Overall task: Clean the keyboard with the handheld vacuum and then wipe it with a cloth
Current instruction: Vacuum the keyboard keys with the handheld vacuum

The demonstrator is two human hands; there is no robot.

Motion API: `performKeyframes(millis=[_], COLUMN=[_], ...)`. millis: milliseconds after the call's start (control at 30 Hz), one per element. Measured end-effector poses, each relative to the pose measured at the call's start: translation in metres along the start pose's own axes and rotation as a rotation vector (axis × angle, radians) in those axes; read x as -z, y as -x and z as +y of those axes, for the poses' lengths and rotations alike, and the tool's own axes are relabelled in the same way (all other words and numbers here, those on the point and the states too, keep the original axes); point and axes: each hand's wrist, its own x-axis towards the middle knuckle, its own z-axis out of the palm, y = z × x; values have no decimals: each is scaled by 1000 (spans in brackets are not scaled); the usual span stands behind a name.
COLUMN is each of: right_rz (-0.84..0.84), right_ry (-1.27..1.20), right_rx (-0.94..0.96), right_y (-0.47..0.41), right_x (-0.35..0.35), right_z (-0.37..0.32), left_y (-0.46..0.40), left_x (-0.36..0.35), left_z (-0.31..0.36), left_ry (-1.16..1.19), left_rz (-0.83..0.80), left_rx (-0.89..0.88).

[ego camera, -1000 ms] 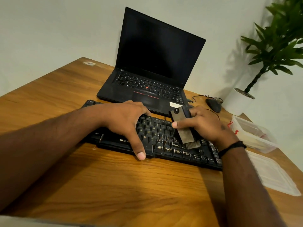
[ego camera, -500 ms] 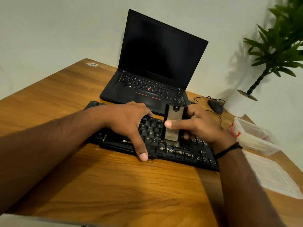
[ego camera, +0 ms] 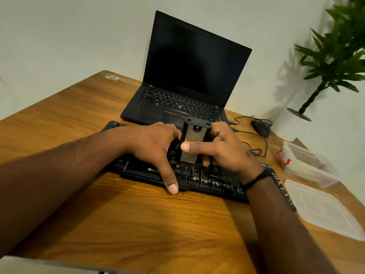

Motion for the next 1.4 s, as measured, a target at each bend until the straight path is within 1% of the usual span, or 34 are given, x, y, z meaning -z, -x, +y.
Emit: performKeyframes(millis=[100, 133, 167, 233, 333, 400, 467, 533, 600, 667, 733, 833, 933, 1033, 1100, 1200, 1233, 1333, 1400], right_rz=[70, 92, 116, 131, 54, 13, 7, 30, 53, 99, 153, 129, 126, 193, 209, 95, 85, 160, 190], right_ry=[-120, -126, -69, 35, -6, -11, 9, -73, -126, -53, 33, -48, -48, -27, 30, 52, 87, 187, 206], right_rx=[-171, -206, -213, -177, -66, 37, 100, 50, -57, -137, -143, -81, 67, 129, 90, -26, -58, -126, -164], right_y=[12, 17, 19, 19, 7, -2, -5, -3, 4, 12, 13, 5, -5, -6, -5, -2, -1, 6, 11], right_x=[28, 37, 43, 41, 16, -3, -14, -2, 18, 36, 42, 21, -7, -14, -8, 11, 19, 38, 44], right_z=[3, 6, 9, 14, 10, 8, 9, 11, 12, 16, 21, 22, 16, 14, 15, 16, 17, 24, 29], left_y=[2, 2, 2, 2, 1, 1, 1, 3, 3, 4, 5, 3, 0, -1, 0, 4, 4, 2, 2], left_x=[1, 2, 2, 2, 1, -1, -2, -1, 2, 3, 3, 3, 0, 0, 2, 3, 3, 3, 3], left_z=[2, 3, 2, 3, 2, -1, -3, -1, 1, 5, 5, 4, -2, -6, -3, 3, 3, 1, 1], left_ry=[-14, -11, -8, 2, -4, 43, 66, 19, -14, -7, -20, -21, -7, -19, -35, -37, -34, -27, -22], left_rz=[-3, 1, 3, 10, 5, 8, 7, -9, -20, -26, -13, -18, -8, -19, -33, -30, -27, -25, -23], left_rx=[16, 10, 9, 4, 3, -39, -61, -35, 18, 24, 19, 20, 17, 42, 49, 49, 45, 32, 28])
